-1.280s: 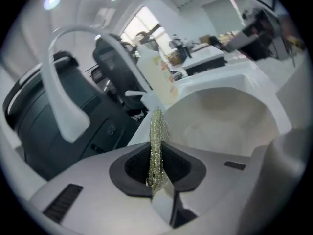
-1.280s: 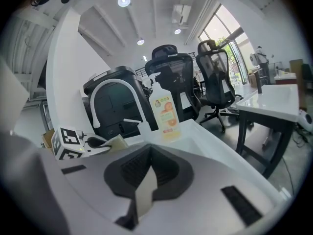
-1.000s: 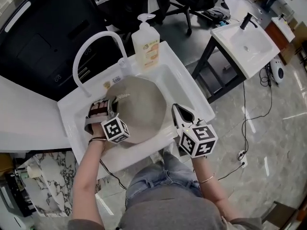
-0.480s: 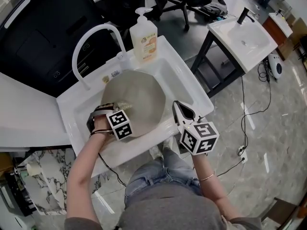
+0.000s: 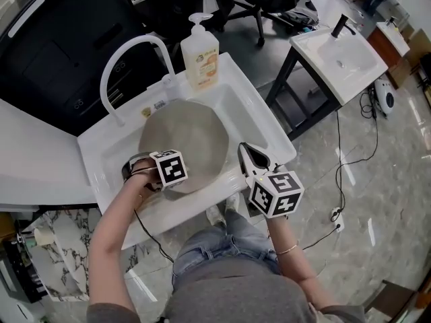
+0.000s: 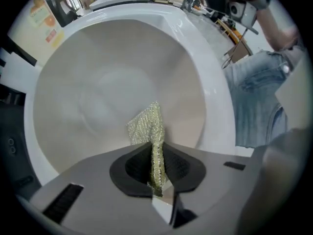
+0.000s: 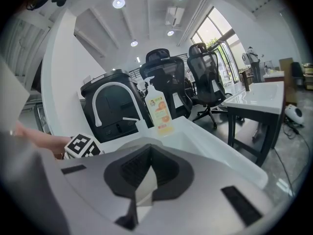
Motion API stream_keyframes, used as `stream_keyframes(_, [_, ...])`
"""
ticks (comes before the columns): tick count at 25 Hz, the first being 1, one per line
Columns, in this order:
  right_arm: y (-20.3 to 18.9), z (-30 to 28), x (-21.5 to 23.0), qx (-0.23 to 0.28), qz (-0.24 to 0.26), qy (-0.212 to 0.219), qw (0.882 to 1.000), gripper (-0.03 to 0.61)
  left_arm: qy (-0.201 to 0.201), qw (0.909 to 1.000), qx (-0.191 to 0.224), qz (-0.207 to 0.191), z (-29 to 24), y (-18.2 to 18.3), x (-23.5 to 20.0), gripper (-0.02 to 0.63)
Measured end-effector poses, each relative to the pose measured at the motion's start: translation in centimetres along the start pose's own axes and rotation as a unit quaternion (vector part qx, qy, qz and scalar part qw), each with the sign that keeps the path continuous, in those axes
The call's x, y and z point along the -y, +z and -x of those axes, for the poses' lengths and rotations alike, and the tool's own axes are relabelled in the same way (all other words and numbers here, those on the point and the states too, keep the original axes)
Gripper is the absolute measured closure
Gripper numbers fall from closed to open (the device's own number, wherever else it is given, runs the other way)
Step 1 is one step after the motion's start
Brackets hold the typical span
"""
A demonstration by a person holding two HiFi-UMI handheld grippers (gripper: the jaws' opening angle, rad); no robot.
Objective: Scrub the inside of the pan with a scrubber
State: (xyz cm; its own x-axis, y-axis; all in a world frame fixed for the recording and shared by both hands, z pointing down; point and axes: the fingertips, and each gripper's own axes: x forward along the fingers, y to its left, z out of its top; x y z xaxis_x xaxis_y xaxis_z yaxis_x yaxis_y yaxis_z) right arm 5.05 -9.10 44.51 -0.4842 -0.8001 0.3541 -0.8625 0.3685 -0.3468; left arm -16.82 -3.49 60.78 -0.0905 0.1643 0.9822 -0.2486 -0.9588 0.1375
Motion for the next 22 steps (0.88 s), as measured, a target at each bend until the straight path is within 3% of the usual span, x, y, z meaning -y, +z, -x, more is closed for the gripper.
stream_keyframes(5, [0.2,0.1,0.8,-0.002,-0.003,-0.005,1.000,0.568,-0.096,0.9953,0.009,-0.013,0.2,1.2,2.7,0.554])
stream_keyframes(13, [0.3,0.1,1.7,-0.003,-0.006,-0.007,1.000,0.568,-0.188,0.9799,0.068,-0.003,0.8,4.4,4.5,0.554])
stream_keyframes(18, [0.8,-0.1,2.3,-0.005,-0.006,-0.008,1.000,0.568,-0.240,0.9623,0.126,0.024,1.4,7.4,5.2,0.554])
stream_keyframes(22, [1.1,-0.3,2.9,-0.004,-0.007,-0.009,1.000,0.568,-0.279,0.9396,0.189,0.059,2.3,9.9,5.4,0.552])
